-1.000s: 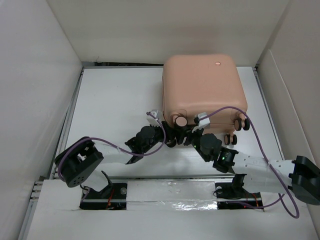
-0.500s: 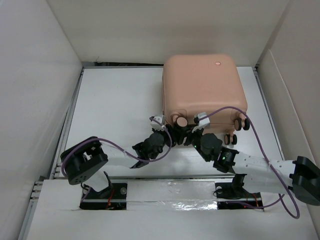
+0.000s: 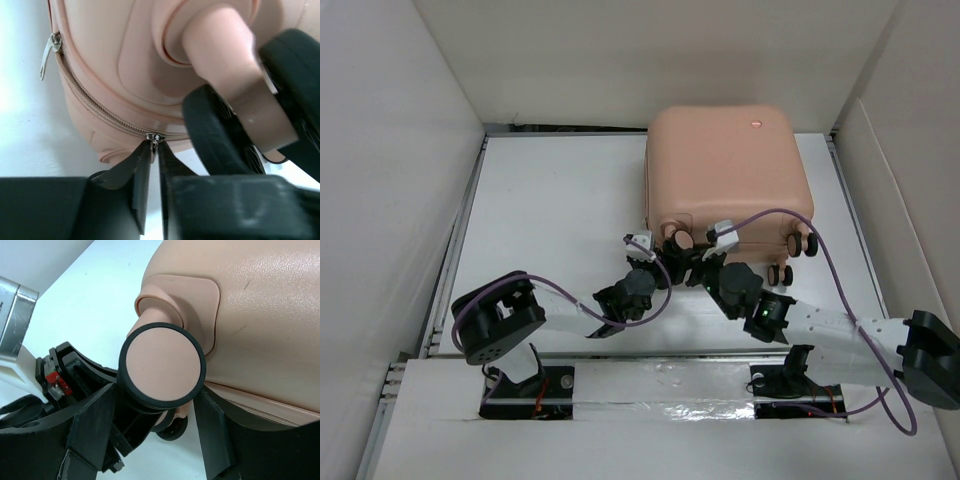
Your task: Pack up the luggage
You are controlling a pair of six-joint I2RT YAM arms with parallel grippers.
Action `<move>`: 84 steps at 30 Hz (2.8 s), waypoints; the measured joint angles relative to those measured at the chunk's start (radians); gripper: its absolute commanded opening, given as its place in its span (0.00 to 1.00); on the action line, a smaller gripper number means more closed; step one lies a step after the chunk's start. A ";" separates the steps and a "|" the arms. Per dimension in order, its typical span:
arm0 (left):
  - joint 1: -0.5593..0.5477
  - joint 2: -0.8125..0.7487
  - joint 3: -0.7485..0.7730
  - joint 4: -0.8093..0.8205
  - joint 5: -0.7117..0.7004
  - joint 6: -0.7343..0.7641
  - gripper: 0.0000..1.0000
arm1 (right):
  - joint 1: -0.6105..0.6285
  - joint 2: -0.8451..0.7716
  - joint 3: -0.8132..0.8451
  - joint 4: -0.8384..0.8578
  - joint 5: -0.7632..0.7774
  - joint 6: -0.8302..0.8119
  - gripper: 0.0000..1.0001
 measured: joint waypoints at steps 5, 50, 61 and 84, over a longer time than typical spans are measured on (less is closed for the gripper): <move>-0.010 0.006 0.000 0.028 -0.013 0.041 0.00 | -0.003 0.013 0.009 0.027 0.005 0.002 0.72; 0.215 -0.142 -0.082 -0.050 0.299 0.160 0.00 | -0.073 -0.331 -0.048 -0.309 -0.187 0.018 0.00; 0.450 -0.467 -0.100 -0.306 0.112 -0.045 0.85 | -0.016 -0.098 0.051 -0.231 -0.241 -0.014 0.00; 0.447 -1.183 0.140 -0.956 0.272 -0.153 0.99 | 0.199 -0.389 0.336 -0.447 -0.035 -0.076 1.00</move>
